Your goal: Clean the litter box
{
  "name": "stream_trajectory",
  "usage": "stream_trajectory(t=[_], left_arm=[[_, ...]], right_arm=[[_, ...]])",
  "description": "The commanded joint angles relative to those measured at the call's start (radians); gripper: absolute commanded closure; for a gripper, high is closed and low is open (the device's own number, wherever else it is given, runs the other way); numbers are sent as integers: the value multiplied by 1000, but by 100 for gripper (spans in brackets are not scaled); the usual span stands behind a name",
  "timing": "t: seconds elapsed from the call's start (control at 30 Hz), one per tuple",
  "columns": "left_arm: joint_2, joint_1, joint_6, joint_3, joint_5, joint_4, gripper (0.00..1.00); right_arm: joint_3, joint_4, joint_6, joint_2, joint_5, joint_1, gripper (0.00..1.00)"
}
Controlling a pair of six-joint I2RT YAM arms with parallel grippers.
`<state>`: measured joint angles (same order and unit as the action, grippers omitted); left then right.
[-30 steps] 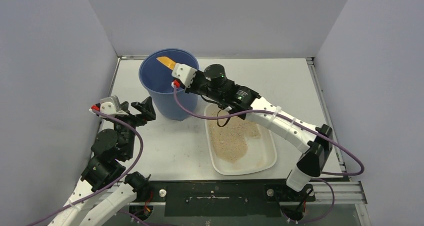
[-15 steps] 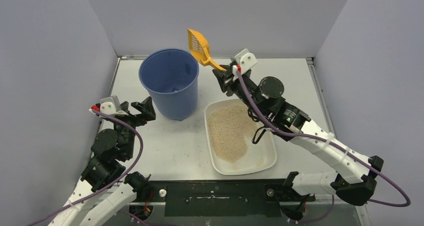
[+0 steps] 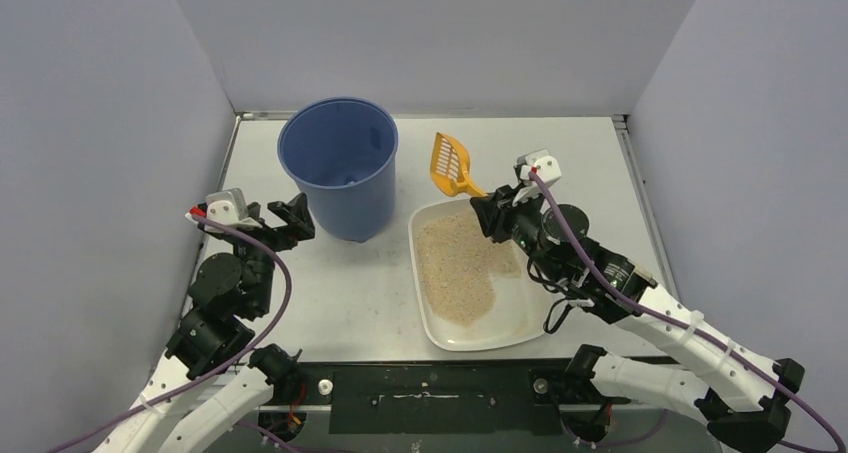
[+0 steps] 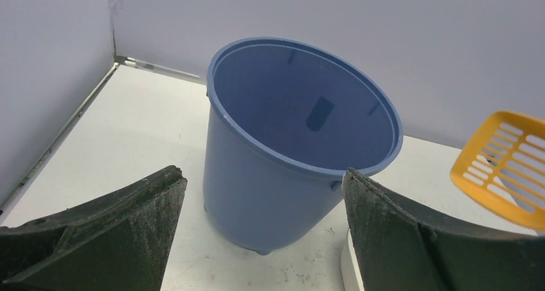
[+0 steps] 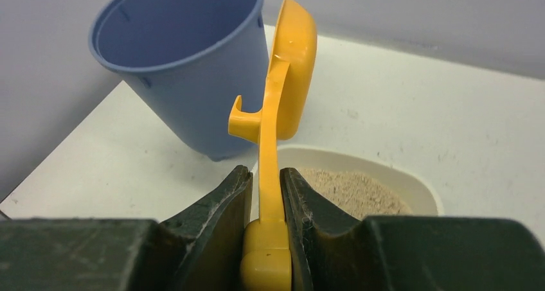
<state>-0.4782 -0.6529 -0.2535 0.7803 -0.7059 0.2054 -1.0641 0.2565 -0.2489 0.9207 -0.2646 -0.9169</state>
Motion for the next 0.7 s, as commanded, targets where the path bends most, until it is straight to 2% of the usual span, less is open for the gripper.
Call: stream_trajectory(t=[0.0,0.43,0.67], left_arm=[[-12,7,10,7,3,-40,10],[-37,7,11,8,3,-38,9],[-48,7,13,8,3,-36,10]], right_arm=[[88,48,-162,-71,-58,6,100],[361,74,-439,-172,-62,20,100],[472,-16,-550,-168,-23,28,95]])
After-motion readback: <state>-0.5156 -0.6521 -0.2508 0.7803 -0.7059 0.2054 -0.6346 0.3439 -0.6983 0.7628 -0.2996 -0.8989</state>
